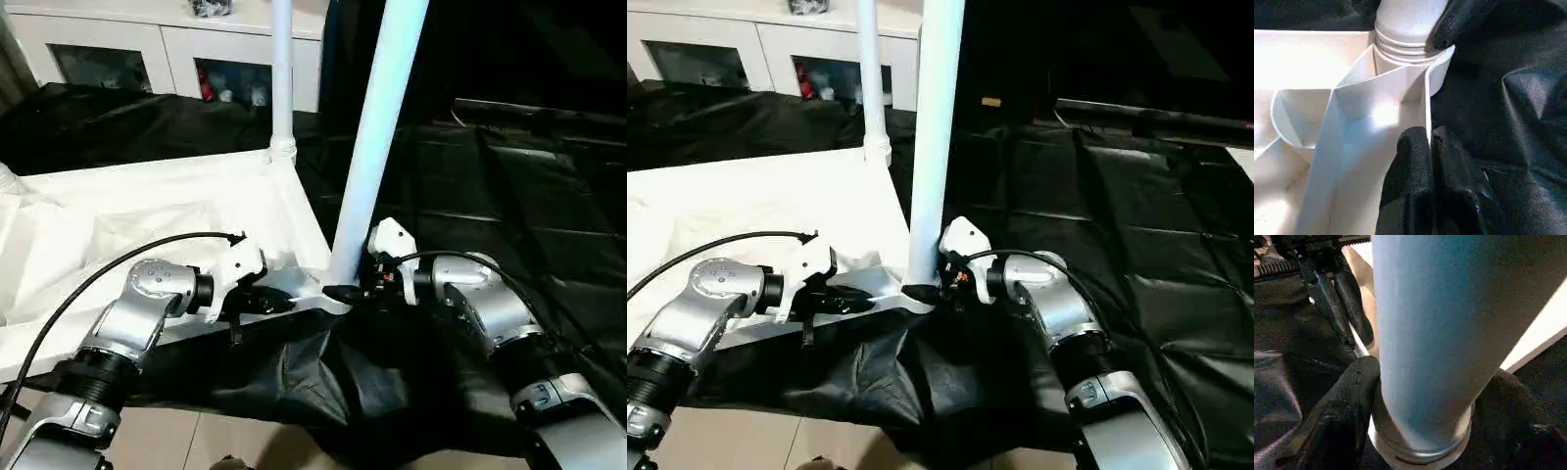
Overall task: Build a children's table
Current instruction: Rotate leg to tighten
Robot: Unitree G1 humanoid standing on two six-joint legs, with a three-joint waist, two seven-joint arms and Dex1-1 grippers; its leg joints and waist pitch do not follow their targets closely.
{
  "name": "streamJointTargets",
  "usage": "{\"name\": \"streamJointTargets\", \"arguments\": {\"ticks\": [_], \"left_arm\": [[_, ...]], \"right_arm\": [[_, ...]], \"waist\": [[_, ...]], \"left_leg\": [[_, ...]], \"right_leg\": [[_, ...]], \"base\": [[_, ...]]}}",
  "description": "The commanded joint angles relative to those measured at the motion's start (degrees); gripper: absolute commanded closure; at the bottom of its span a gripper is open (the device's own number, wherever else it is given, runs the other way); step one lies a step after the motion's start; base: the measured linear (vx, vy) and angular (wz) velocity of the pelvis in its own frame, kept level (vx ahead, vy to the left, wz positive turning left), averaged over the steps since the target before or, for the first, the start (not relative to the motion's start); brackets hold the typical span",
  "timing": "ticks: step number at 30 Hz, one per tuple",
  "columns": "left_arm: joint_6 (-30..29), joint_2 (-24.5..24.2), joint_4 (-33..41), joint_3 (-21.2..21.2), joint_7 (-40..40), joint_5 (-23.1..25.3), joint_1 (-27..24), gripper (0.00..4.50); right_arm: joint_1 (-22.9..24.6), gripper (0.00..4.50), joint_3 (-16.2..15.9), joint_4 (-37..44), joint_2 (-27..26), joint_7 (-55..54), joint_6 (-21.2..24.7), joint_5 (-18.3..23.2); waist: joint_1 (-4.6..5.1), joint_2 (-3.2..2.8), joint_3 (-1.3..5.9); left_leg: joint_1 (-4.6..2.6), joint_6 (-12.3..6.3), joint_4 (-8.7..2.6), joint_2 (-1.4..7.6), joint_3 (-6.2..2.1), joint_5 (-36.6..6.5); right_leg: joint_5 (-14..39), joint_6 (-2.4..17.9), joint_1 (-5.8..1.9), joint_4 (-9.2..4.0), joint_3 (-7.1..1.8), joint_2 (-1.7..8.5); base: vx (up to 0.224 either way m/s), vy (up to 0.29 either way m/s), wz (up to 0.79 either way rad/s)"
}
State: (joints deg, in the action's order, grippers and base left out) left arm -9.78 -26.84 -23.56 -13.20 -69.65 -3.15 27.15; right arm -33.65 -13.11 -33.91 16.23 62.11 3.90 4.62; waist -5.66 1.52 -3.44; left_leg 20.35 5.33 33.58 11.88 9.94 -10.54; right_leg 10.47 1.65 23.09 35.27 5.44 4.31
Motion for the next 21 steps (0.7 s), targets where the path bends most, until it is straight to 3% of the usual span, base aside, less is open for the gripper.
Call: {"name": "streamJointTargets", "arguments": {"ticks": [1,8,10,13,14,17,18,19,20,21], "left_arm": [[1.3,0.2,1.0,-0.2,-1.3,-1.5,0.7,4.5],[0.3,0.6,1.9,-0.1,-0.3,-1.6,0.1,4.5],[-0.1,1.6,1.1,0.0,2.5,-0.5,0.4,4.5],[-0.5,2.7,0.6,0.3,4.8,0.0,0.7,4.5],[-0.7,3.8,0.1,0.4,6.7,0.4,1.2,4.5],[-1.6,7.1,-1.7,0.4,12.6,2.1,2.7,4.5],[-2.9,9.9,-3.1,0.6,16.7,2.7,3.9,4.5],[-3.0,11.2,-4.0,0.8,19.3,3.4,4.6,4.5],[-3.0,11.2,-4.0,0.8,19.3,3.4,4.6,4.5],[-3.3,12.6,-4.9,1.0,21.6,3.8,5.2,4.5]], "right_arm": [[0.5,1.74,-0.2,1.3,-0.1,0.4,0.3,0.5],[1.6,2.23,-0.5,1.9,-0.1,1.7,0.5,0.8],[2.2,2.31,-0.3,2.1,-0.6,0.8,1.0,1.1],[2.7,2.48,-0.1,1.9,-1.2,-0.7,1.0,0.8],[2.9,2.5,0.0,1.3,-1.9,-2.3,1.3,0.5],[3.1,2.51,0.3,-0.8,-5.0,-9.0,2.7,-1.1],[3.0,2.52,1.3,-1.9,-8.2,-15.2,4.2,-1.6],[3.0,2.52,1.8,-2.5,-9.9,-18.3,4.9,-1.8],[3.0,2.52,1.8,-2.5,-9.9,-18.3,4.9,-1.8],[2.9,2.52,2.3,-3.1,-11.4,-21.3,5.5,-2.0]], "waist": [[-0.13,-0.39,4.07],[-0.34,-0.19,4.11],[-0.34,0.25,4.07],[-0.62,0.24,3.93],[-0.59,0.58,3.86],[-0.67,0.31,3.58],[-0.64,-0.76,3.46],[-0.38,-0.26,3.46],[-0.35,-0.13,3.46],[-0.38,-0.37,3.65]], "left_leg": [[-0.25,-2.45,-3.76,1.7,-0.22,-9.3],[-0.2,-2.59,-3.74,1.7,-0.23,-8.5],[-0.16,-2.78,-3.72,1.68,-0.17,-8.2],[-0.27,-2.75,-3.78,1.69,-0.16,-8.8],[-0.28,-2.65,-3.82,1.68,-0.14,-9.2],[-0.79,-1.56,-3.99,1.67,-0.15,-11.3],[-1.03,-0.67,-3.99,1.51,-0.23,-12.6],[-1.11,0.13,-4.21,1.6,-0.32,-13.5],[-1.02,0.34,-4.25,1.54,-0.43,-14.1],[-0.87,0.39,-4.27,1.48,-0.6,-14.3]], "right_leg": [[9.3,12.2,-3.38,-3.67,-3.42,4.18],[9.0,12.0,-3.41,-3.55,-3.45,4.24],[9.2,11.9,-3.4,-3.6,-3.46,4.24],[11.7,11.2,-3.28,-3.93,-3.5,4.44],[12.7,10.8,-3.24,-4.06,-3.46,4.38],[17.7,9.4,-2.8,-4.72,-3.51,4.45],[20.3,8.9,-2.62,-5.02,-3.53,4.45],[21.5,8.3,-2.61,-5.38,-3.42,4.39],[22.5,7.9,-2.74,-5.42,-3.37,4.42],[23.4,7.0,-2.99,-5.43,-3.26,4.58]], "base": [[0.0,0.0,0.0],[0.0,0.0,0.0],[0.0,0.0,0.0],[0.0,0.0,0.0],[0.0,0.0,0.0],[0.0,0.0,0.0],[0.0,0.0,0.0],[0.0,0.0,0.0],[0.0,0.0,0.0],[0.0,0.0,0.0]]}}
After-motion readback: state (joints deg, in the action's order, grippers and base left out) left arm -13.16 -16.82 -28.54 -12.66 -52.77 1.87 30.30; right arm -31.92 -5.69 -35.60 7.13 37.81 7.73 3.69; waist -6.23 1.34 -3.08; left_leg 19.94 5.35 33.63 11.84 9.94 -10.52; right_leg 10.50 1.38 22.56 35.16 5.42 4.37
